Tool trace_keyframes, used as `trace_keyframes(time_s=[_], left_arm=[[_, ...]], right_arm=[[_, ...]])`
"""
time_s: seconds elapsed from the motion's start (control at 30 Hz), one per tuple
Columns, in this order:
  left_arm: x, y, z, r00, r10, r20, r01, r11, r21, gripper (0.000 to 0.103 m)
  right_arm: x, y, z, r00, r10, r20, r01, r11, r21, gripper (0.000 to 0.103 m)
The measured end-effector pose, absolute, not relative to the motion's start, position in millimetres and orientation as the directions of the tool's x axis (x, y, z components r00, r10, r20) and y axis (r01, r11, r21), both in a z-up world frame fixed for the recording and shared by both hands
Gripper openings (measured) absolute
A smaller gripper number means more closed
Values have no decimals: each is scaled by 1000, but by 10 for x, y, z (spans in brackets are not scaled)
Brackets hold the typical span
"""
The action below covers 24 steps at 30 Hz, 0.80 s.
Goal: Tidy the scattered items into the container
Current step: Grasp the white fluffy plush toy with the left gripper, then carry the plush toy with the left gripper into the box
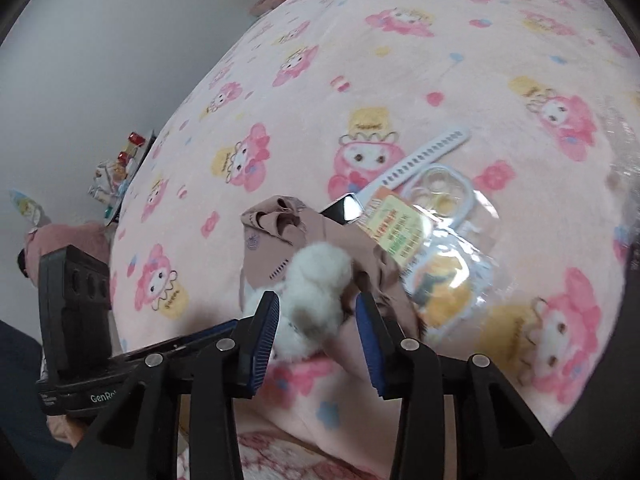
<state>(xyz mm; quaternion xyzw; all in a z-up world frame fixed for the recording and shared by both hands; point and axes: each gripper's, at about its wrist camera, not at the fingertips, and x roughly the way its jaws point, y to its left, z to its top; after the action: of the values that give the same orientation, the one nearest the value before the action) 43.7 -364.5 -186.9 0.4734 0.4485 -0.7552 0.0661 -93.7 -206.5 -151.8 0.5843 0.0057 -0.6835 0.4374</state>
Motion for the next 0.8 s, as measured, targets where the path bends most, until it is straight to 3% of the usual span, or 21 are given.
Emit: trace_keyframes(time_s=[0.17,0.23,0.57,0.8], left_arm=[[326,-3816,-2213,-554,398,-731,544,-492,-680,56],[337,-3802,-2194,-570,411,-712,525,-485,-700,48],[536,-3310,-1368,-633,352,-690,424,-588,-688,46],[441,-2609,-865,-640,404,-654,299,-652,-696,46]], right_arm=[[-919,-2313,-1750,100,-554,-826,632,-606,483,34],[-873,-2304,-1740,85,-561,-823,642,-602,476,28],[-609,-1764,-1031,-16,-637,-771,663,-584,469,27],[-447,-941,-480,-144,-666,-732,651,-621,437,26]])
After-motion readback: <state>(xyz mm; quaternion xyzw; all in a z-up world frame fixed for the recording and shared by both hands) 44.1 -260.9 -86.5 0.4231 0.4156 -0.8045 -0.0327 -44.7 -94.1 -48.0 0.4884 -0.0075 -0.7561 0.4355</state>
